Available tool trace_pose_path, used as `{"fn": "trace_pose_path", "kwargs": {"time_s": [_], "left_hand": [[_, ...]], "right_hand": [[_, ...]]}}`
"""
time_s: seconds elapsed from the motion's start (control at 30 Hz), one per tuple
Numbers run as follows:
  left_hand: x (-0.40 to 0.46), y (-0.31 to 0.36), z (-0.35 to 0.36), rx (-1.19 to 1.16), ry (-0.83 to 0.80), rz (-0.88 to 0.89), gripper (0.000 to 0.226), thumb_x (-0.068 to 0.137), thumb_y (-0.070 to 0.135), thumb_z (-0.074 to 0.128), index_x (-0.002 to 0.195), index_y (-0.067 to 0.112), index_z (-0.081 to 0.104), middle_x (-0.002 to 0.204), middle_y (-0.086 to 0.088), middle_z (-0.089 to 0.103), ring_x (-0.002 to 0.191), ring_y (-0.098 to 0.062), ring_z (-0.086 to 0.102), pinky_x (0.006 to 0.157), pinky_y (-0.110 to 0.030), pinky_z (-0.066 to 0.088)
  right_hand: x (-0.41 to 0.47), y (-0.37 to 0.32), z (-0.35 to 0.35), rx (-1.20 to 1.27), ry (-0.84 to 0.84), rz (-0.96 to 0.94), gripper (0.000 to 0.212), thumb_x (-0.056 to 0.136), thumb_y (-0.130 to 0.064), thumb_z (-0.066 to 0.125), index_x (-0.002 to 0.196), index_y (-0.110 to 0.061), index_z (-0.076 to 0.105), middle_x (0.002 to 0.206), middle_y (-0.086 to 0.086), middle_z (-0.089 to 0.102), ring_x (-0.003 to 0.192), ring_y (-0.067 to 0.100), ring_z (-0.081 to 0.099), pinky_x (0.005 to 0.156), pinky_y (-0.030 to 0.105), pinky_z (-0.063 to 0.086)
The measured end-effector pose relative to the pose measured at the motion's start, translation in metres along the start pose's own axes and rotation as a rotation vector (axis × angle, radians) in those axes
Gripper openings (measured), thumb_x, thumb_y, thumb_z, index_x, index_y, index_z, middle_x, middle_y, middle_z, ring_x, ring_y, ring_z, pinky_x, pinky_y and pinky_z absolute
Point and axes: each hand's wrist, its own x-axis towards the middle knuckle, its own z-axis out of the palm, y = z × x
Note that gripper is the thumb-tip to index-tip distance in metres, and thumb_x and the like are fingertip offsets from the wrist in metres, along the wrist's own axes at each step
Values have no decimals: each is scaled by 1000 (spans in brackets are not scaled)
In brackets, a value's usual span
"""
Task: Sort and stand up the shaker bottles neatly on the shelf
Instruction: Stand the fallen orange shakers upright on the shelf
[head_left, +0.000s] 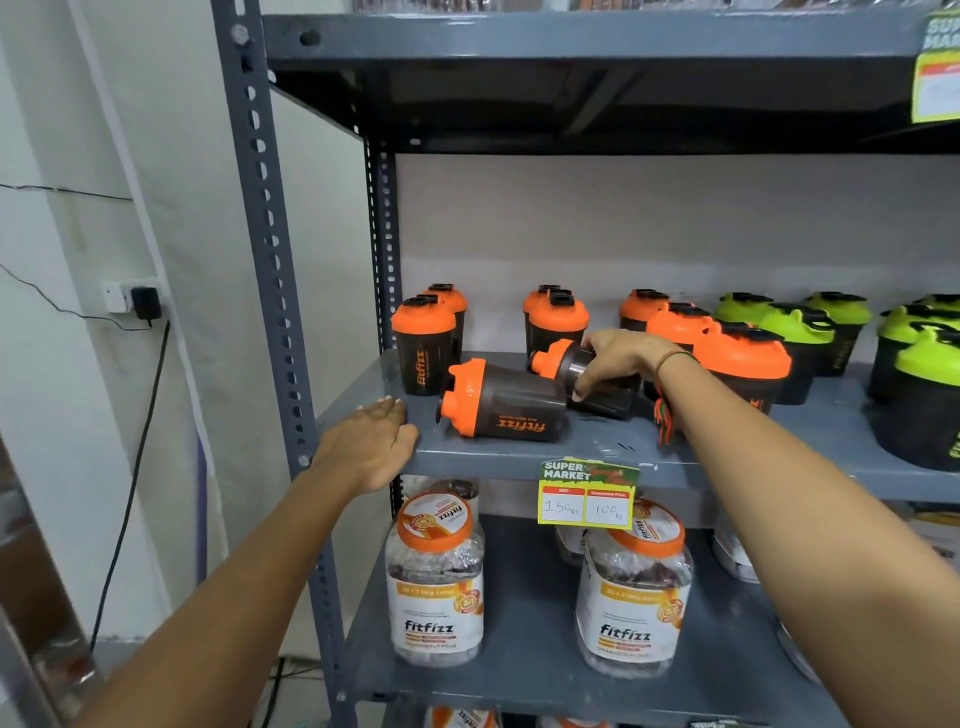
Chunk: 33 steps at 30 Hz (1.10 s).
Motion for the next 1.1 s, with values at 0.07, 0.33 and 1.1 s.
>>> {"fn": "trace_pose_path", "kwargs": {"time_s": [0.07, 0.33, 1.1], "left_hand": [[-1, 0, -1, 0, -2, 3, 60, 97, 43, 17, 149, 14, 27, 156, -7, 25, 141, -21, 27, 111, -35, 23], [-1, 2, -1, -15, -8, 16, 59, 98, 41, 17, 150, 13, 24, 157, -8, 22, 142, -20, 23, 113, -34, 19], [-3, 1, -3, -11, -4, 5, 58, 99, 42, 17, 150, 15, 24, 157, -7, 22, 142, -22, 24, 111, -34, 21]], "right_hand": [[0, 2, 3, 54, 31, 6, 63, 68, -31, 85, 118, -5, 57, 117, 11, 62, 106, 27, 59, 91, 40, 52], [-8, 17, 14, 494, 230, 29, 52, 58, -24, 89, 98, -3, 64, 94, 13, 69, 83, 27, 66, 70, 37, 55], [-51, 24, 79, 1107, 508, -74, 83, 58, -27, 90, 126, -27, 42, 127, 6, 57, 115, 24, 57, 97, 48, 52]]}}
